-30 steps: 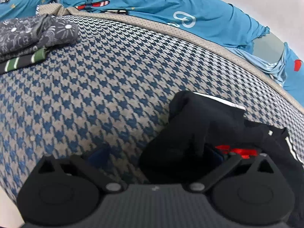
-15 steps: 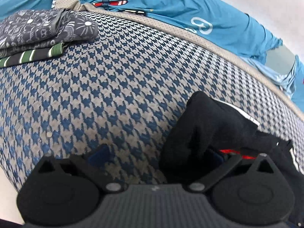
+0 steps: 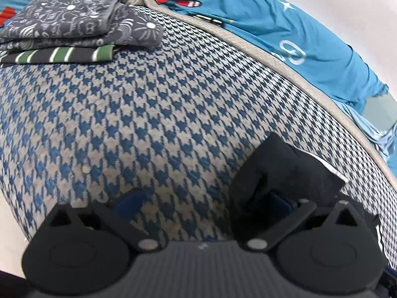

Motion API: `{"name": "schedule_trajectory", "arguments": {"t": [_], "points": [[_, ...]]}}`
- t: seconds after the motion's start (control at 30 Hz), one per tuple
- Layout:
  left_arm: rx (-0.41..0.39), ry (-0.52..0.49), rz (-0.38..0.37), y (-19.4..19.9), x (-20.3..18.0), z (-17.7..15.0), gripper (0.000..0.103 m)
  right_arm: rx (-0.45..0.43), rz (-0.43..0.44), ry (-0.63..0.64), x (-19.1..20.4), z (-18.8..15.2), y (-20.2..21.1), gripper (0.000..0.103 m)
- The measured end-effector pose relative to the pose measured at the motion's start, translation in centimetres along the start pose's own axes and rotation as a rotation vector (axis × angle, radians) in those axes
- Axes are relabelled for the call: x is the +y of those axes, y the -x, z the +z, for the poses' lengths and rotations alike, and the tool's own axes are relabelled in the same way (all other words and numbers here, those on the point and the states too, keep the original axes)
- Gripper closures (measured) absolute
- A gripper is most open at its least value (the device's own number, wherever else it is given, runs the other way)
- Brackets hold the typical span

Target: Fold clothes

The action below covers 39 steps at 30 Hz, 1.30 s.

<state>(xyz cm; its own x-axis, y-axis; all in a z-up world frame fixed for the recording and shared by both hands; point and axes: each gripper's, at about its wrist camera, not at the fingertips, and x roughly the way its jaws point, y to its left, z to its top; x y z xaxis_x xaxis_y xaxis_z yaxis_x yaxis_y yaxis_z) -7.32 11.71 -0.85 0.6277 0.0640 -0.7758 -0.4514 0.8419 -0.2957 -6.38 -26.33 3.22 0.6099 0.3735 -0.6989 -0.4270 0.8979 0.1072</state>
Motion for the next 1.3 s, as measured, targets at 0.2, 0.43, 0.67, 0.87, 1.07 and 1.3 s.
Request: {"name": "schedule_trajectory", "arguments": {"t": [0.2,0.43,0.67,0.87,1.07,1.3], "points": [[-0.040,0.037,0.045,0.4,0.0,0.7,0.000,-0.006,-0.026,-0.049,-1.7,0.4,-0.4,0.078],[-0.109,0.004,0.072,1.5,-1.3,0.8,0.000,-0.016,-0.032,-0.074,-2.3,0.4,-0.4,0.077],[-0.160,-0.045,0.027,2.6,-3.6,0.6,0.000,-0.017,-0.041,-0.089,-2.8,0.4,-0.5,0.076],[-0.139,-0.119,-0.041,2.6,-5.9,-0.1,0.000,-0.020,-0.043,-0.105,-3.2,0.6,-0.7,0.076],[-0.118,-0.215,-0.104,2.4,-8.3,-0.8,0.000,-0.019,-0.044,-0.107,-3.2,0.7,-0.8,0.075],[-0.098,-0.247,-0.112,2.1,-9.3,-1.5,0.000,-0.022,-0.040,-0.111,-3.2,0.7,-0.8,0.074]]}}
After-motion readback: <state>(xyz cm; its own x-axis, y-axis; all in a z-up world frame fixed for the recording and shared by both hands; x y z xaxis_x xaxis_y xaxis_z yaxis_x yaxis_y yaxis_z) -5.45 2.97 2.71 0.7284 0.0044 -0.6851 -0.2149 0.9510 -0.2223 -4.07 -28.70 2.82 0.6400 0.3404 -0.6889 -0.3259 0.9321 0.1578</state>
